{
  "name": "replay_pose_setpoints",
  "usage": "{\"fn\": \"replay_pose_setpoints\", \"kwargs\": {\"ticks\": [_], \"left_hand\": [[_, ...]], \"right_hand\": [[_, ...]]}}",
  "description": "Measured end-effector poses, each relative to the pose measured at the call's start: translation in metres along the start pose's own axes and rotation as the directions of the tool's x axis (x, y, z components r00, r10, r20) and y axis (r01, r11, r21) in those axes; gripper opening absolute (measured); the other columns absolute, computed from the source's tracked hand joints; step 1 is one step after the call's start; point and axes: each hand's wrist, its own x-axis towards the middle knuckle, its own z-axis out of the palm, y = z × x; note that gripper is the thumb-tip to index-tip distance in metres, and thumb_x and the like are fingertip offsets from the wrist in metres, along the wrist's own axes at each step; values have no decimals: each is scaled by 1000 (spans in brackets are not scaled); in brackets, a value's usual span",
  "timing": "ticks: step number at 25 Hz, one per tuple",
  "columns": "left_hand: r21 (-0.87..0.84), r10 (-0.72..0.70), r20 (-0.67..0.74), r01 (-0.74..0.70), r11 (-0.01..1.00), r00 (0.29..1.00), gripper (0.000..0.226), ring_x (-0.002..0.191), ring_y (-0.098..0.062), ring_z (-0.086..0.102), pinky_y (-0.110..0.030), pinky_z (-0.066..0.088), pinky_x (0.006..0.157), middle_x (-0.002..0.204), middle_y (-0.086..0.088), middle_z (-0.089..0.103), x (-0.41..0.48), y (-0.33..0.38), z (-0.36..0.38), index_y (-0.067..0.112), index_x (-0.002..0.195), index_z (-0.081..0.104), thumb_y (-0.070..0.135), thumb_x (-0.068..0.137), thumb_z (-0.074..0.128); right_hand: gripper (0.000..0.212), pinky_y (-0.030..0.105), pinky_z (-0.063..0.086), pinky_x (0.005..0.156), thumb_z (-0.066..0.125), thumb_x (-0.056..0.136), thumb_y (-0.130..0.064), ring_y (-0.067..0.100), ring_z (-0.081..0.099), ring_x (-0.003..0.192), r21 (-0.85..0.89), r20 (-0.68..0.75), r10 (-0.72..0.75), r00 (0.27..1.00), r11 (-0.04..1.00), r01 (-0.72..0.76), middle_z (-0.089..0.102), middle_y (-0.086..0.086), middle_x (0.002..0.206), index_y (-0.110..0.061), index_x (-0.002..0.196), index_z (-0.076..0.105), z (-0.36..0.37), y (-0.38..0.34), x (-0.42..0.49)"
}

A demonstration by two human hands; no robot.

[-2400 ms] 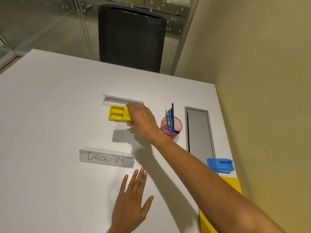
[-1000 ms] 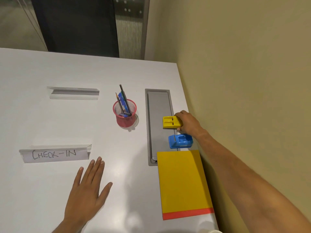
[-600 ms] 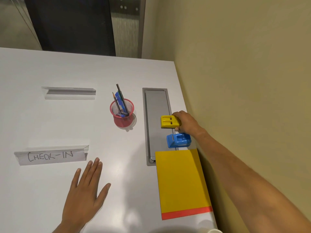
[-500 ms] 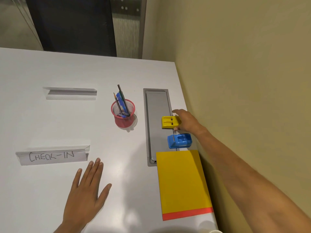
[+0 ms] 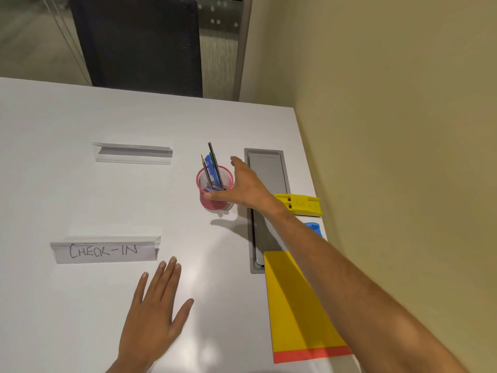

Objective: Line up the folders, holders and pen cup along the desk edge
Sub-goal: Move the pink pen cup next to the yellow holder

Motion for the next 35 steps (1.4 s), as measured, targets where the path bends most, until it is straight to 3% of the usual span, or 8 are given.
{"fn": "replay_pose_setpoints", "kwargs": {"ticks": [3, 7, 10, 14, 24, 32, 35], "left_hand": [[-3, 5, -5, -5, 1000, 1000, 78, 156, -14, 10, -49, 17, 126, 169, 5, 9, 0, 1, 1, 19, 159, 13, 60, 95, 32], [-13, 2, -11, -2, 1000, 1000, 77, 156, -14, 10, -49, 16, 125, 169, 5, 8, 0, 1, 0, 19, 159, 13, 59, 96, 33], [-15, 7, -15, -8, 1000, 1000, 78, 156, -15, 10, -49, 16, 125, 169, 5, 8, 0, 0, 1, 19, 159, 13, 59, 96, 34], [-12, 12, -16, -12, 1000, 1000, 78, 156, -15, 11, -49, 16, 126, 169, 4, 9, -1, -2, 3, 18, 159, 13, 59, 95, 34], [-21, 2, -11, -2, 1000, 1000, 79, 155, -15, 16, -47, 14, 127, 168, 4, 15, 1, -3, 6, 19, 158, 19, 60, 93, 35], [-6, 7, -21, -8, 1000, 1000, 79, 155, -16, 18, -49, 18, 126, 168, 4, 18, 3, -5, 9, 18, 158, 20, 60, 92, 34], [-4, 13, -34, -13, 1000, 999, 79, 155, -16, 19, -49, 19, 125, 167, 3, 19, 4, -5, 11, 18, 157, 22, 60, 92, 34]], "right_hand": [[121, 47, 44, 107, 79, 55, -69, 28, 40, 135, -58, -31, 3, 1000, 998, -5, 38, 9, 149, -10, 147, 24, 20, -14, 4], [94, 43, 53, 93, 81, 63, -56, 26, 49, 117, -161, -119, -18, 993, 987, -1, 47, 9, 129, -9, 132, 38, 38, -18, 10], [82, 42, 56, 86, 82, 66, -45, 25, 52, 112, -149, -176, -8, 984, 989, -19, 48, 9, 122, -9, 127, 42, 42, -19, 12], [76, 42, 56, 82, 82, 63, -46, 25, 54, 107, -121, -242, -19, 970, 993, -11, 50, 8, 116, -9, 120, 48, 23, -12, 14], [78, 33, 54, 77, 87, 58, -47, 24, 57, 103, -113, -402, 148, 904, 971, -209, 54, 10, 113, -9, 117, 54, -97, 86, 21], [86, 39, 55, 89, 87, 59, -49, 27, 56, 110, -91, -412, 237, 880, 950, -299, 52, 14, 118, -6, 124, 51, -105, 137, 18], [87, 35, 54, 87, 86, 60, -51, 25, 55, 111, -74, -411, 249, 877, 950, -304, 52, 13, 119, -7, 126, 50, -104, 146, 18]]}}
